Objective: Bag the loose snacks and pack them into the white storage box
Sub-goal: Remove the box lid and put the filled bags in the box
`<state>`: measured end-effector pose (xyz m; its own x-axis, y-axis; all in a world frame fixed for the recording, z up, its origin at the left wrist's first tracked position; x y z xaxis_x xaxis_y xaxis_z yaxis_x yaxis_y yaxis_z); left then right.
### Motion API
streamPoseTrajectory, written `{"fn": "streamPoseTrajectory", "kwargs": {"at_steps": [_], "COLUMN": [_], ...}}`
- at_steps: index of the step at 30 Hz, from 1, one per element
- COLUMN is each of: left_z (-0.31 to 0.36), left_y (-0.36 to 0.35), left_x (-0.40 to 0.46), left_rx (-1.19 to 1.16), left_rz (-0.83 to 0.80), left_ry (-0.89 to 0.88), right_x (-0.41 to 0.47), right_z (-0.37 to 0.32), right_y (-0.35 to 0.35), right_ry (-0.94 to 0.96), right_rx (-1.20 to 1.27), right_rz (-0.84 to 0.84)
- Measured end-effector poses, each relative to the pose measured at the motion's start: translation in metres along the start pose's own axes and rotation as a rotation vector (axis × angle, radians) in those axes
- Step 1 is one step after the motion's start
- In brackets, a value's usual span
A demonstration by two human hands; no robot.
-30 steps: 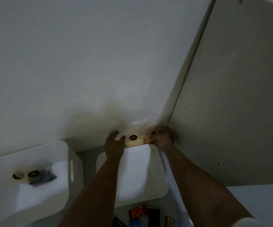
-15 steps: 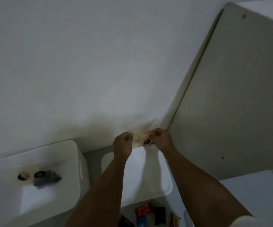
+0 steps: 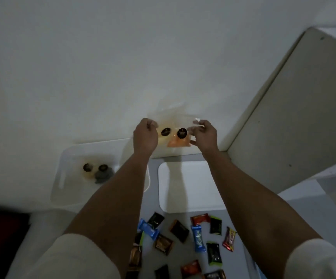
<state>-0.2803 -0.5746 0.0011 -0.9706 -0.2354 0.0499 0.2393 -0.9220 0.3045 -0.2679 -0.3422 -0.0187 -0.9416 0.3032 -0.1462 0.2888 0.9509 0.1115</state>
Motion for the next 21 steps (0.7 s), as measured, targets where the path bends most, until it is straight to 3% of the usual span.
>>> {"fn": "streamPoseTrajectory", "kwargs": {"at_steps": [5, 11, 14, 18, 21], "left_z": [-0.016, -0.087, -0.124, -0.168, -0.198], "left_y": [0.099, 0.161, 0.167, 0.159, 0.152], "left_x": [0.006, -0.003, -0.008, -0.003, 0.009], "left_rx": [0.052, 0.113, 0.121, 0.130, 0.125], "left_rz": [0.144, 0.198, 0.196, 0.161, 0.151], "left_ry": [0.016, 0.206, 0.302, 0.403, 0.454], "right_x": [-0.033, -0.057, -0.060, -0.051, -0.050], "right_z": [-0.045, -0.013, 0.023, 0.060, 0.079], "right_y": [-0.093, -0.177, -0.203, -0.222, -0.236], "right_ry": [-0.029, -0.218, -0.300, -0.265, -0.312], "right_rx": [0.037, -0.090, -0.214, -0.453, -0.509], "right_rz": [-0.169, -0.273, -0.253, -0.121, -0.129]}}
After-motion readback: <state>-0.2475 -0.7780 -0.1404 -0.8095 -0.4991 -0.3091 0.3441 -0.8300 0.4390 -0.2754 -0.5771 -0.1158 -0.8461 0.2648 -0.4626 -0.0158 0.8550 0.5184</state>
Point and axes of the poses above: each hand's wrist, its own x-axis towards the middle knuckle, its own y-axis out of the back of the hand, z = x × y, the point moved 6 cm from there along x, towards the middle knuckle, and after that the axes turned 4 degrees about -x, right-handed, at the moved point
